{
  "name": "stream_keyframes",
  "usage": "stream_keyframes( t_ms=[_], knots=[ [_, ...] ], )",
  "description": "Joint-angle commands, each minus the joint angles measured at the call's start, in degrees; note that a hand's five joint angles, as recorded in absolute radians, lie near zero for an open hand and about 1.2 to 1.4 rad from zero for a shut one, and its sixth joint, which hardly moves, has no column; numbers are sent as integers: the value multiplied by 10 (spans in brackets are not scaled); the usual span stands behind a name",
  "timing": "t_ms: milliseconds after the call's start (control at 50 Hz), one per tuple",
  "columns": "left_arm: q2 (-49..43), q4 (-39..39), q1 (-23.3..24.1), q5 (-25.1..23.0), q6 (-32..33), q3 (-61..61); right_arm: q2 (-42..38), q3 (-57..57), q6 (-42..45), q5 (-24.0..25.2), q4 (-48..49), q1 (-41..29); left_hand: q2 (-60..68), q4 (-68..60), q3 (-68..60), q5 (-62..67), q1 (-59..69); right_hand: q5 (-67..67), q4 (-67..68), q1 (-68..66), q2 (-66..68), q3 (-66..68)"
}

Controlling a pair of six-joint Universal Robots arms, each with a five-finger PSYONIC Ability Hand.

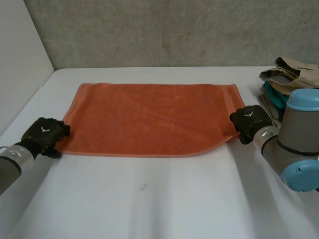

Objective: Fold the laundry.

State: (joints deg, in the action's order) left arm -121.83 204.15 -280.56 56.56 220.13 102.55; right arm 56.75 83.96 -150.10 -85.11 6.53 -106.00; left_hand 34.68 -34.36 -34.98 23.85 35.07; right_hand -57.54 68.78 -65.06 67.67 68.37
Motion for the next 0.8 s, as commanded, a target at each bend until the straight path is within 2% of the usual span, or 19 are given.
stream_keyframes(
  t_ms=[20,420,800],
  knots=[
    [-30,2,5,3,1,-36,-8,2,2,-1,2,0,55,-58,-52,63,51,-125,112,-149,123,116],
    [-105,4,40,10,-3,-158,-18,3,6,-4,3,-1,211,-214,-208,219,207,-125,112,-149,123,116],
    [-107,3,54,21,-8,-189,-19,3,7,-5,3,-2,238,-241,-235,246,234,-125,112,-149,123,116]
  ],
)
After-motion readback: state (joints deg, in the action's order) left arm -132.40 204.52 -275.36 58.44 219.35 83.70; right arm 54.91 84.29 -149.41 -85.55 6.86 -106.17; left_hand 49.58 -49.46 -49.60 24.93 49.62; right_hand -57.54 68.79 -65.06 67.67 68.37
